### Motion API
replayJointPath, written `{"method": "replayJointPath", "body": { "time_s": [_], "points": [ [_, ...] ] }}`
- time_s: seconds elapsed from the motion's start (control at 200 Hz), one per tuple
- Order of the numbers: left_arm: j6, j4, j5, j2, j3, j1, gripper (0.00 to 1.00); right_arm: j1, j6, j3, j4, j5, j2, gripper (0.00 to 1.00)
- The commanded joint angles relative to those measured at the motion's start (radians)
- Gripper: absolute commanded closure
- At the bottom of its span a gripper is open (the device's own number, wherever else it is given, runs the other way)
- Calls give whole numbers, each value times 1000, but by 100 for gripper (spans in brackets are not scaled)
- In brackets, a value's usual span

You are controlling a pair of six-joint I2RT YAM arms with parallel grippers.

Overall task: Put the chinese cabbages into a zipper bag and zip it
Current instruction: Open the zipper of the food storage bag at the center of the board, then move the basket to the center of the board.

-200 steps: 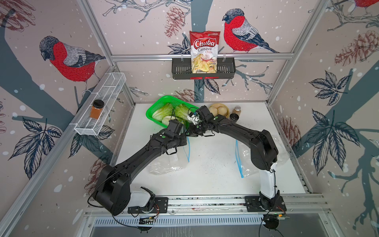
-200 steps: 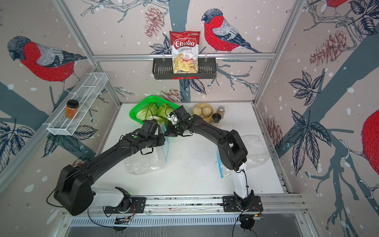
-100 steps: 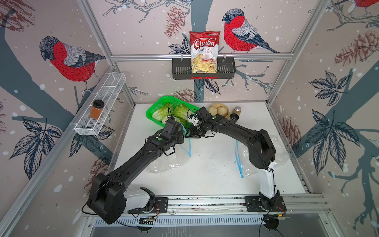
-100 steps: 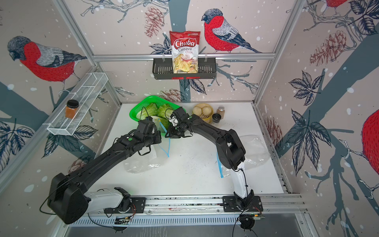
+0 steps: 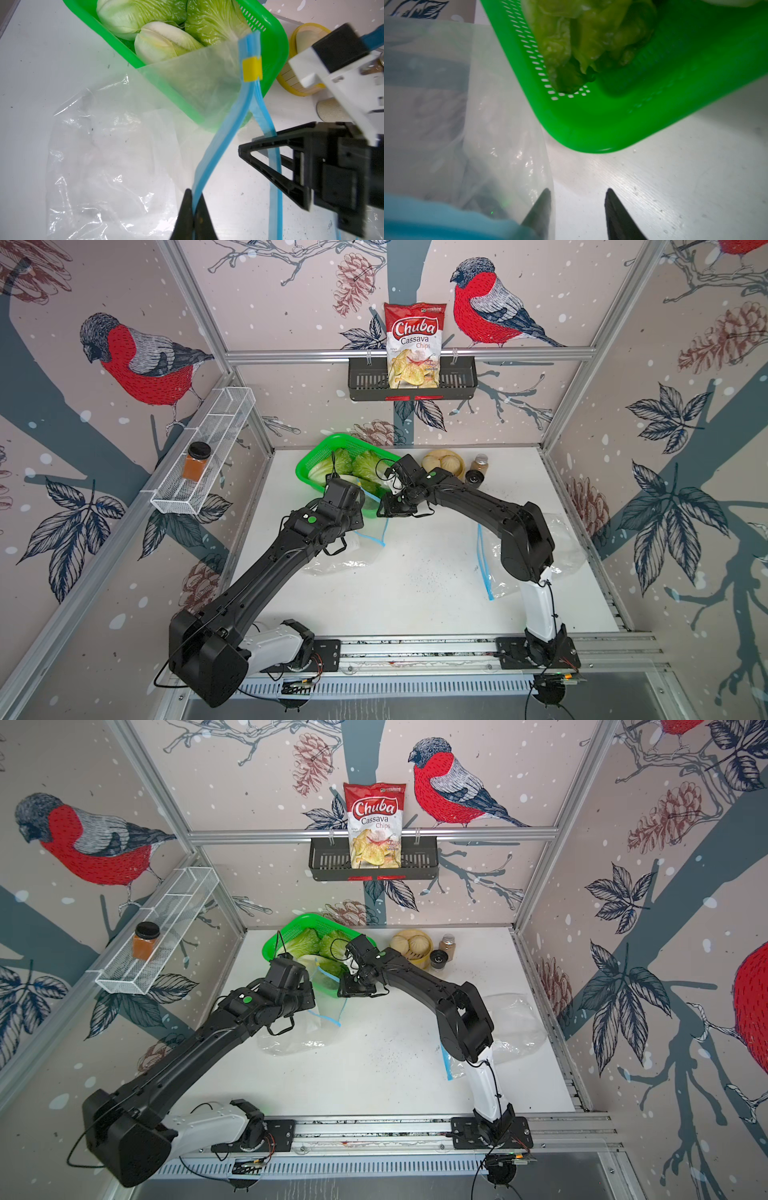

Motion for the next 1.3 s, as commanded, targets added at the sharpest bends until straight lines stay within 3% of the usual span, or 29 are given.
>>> {"method": "replayJointPath", "body": {
  "time_s": [0.0,0.175,0.245,0.325,0.865,1.296],
  "points": [
    [3,19,-32,4,-5,3,100,-6,17,-6,80,-55,-60,43],
    [20,7,-82,39,-2,20,100,-61,137,-32,156,-95,-114,32],
    [26,7,-102,40,-7,25,100,-82,179,-31,146,-43,-107,28],
    [42,27,-87,36,-24,45,100,-97,177,18,71,53,-42,27],
    [121,125,46,36,-62,192,100,-137,209,485,-102,328,411,24],
    [131,134,66,-55,-139,204,100,-161,108,255,-149,461,234,35]
  ]
}}
